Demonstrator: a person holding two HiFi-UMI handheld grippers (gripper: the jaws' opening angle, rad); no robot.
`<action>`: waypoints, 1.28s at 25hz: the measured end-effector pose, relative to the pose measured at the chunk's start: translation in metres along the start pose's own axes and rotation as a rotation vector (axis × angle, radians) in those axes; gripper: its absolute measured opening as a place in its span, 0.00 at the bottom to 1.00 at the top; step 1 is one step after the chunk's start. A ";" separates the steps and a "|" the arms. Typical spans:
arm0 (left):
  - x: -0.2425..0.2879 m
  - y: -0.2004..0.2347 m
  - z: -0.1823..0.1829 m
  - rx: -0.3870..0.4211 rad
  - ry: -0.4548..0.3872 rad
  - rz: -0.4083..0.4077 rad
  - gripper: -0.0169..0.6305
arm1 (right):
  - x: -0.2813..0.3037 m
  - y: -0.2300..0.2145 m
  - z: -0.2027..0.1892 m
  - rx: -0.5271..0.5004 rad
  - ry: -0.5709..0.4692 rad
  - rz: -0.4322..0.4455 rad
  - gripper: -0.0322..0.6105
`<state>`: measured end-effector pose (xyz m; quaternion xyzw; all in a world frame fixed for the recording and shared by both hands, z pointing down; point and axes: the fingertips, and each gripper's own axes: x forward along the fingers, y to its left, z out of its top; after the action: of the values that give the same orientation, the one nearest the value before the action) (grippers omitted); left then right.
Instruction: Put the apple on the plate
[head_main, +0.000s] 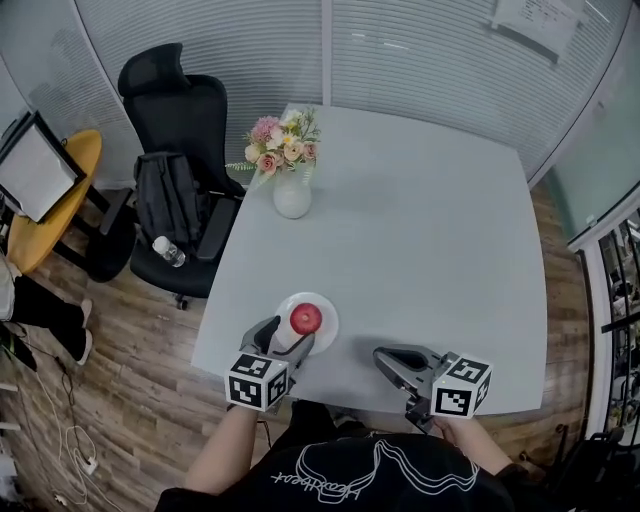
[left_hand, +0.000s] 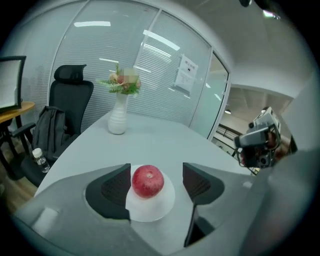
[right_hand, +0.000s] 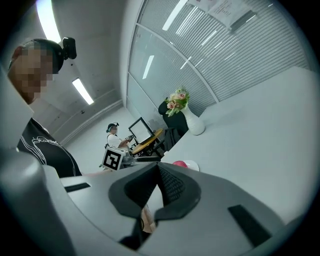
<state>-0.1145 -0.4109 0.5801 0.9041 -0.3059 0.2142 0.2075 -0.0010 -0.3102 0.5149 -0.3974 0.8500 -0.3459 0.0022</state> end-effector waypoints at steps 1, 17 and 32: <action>-0.008 -0.007 0.007 -0.020 -0.023 -0.021 0.54 | -0.002 0.003 0.004 -0.017 -0.008 0.007 0.06; -0.129 -0.141 0.071 -0.105 -0.287 -0.304 0.14 | -0.046 0.076 0.025 -0.186 -0.100 0.121 0.06; -0.166 -0.239 0.083 0.073 -0.331 -0.383 0.05 | -0.096 0.133 0.029 -0.217 -0.184 0.241 0.06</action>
<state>-0.0588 -0.2017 0.3684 0.9752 -0.1510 0.0309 0.1586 -0.0167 -0.2032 0.3887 -0.3206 0.9199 -0.2116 0.0786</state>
